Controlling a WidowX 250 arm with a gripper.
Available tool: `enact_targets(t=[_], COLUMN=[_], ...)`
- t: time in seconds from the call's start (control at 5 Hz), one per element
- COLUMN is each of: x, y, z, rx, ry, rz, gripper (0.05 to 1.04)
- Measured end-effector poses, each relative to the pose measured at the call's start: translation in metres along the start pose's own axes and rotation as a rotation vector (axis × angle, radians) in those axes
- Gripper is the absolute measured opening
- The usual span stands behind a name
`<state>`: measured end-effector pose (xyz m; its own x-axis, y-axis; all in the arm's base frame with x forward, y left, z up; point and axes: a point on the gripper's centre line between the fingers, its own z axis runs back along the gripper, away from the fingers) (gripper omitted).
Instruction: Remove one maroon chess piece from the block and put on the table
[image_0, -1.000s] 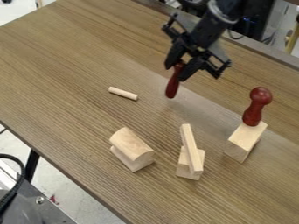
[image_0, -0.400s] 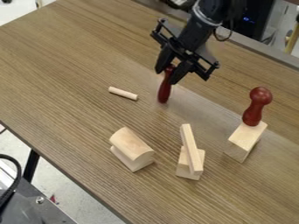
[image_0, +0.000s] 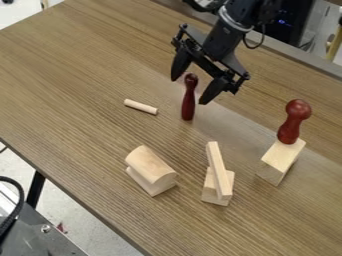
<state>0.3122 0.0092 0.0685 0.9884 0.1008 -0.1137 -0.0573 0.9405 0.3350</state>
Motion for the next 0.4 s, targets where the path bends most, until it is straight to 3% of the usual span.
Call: enact_targets(t=[0.2,0.4], x=[-0.001,-0.01], y=[0.001,0.011], z=[0.001,0.026], rx=[-0.012,-0.063], ry=[0.004,-0.052], rz=[0.019,0.076], gripper=[1.002,0.999])
